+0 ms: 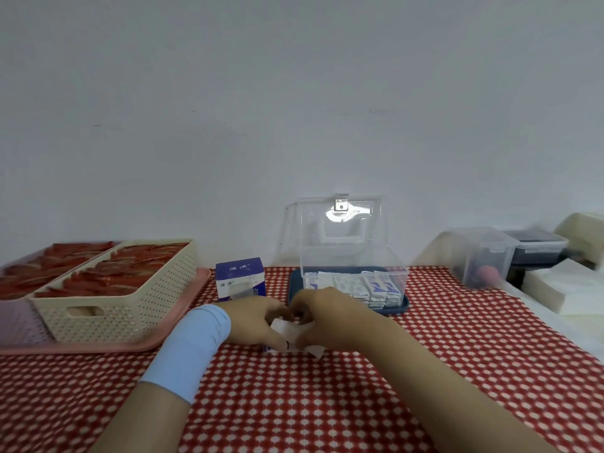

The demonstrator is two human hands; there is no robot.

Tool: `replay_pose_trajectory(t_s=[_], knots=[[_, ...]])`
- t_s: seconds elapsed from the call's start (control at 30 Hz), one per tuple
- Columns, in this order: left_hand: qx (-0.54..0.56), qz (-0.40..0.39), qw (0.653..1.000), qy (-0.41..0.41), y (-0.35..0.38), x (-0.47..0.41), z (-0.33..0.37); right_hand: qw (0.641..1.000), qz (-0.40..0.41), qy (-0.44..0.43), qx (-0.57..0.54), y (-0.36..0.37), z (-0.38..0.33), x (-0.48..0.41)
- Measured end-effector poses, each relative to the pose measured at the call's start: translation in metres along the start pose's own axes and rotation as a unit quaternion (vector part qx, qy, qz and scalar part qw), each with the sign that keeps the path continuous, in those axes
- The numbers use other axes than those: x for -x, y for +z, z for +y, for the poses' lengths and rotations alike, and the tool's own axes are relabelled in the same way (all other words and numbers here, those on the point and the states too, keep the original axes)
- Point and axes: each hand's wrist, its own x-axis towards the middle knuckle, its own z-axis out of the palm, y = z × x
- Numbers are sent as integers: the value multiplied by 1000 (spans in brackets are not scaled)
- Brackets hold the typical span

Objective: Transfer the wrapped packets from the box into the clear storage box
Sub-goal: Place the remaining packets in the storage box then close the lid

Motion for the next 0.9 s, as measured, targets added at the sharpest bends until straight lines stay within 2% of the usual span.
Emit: replay_pose_trajectory(t_s=[0.1,0.17,0.27,0.37,0.5,0.7,0.9], knots=[[-37,-18,998,-49,-3,1,0,998,-45,11,32,-2,7,3],[-34,-5,997,-75,-4,1,-1,999,-39,12,21,-4,8,3],[-43,21,997,-60,0,-3,2,1000,-17,11,15,-2,6,-1],[-84,32,995,-48,4,-5,10,998,-58,10,29,6,7,-2],[-153,60,981,-102,-3,2,15,997,-67,29,33,4,14,-1],[-118,8,992,-34,8,4,32,997,-57,30,32,7,15,-4],[-161,-9,985,-55,5,2,27,996,-66,47,28,3,20,-6]])
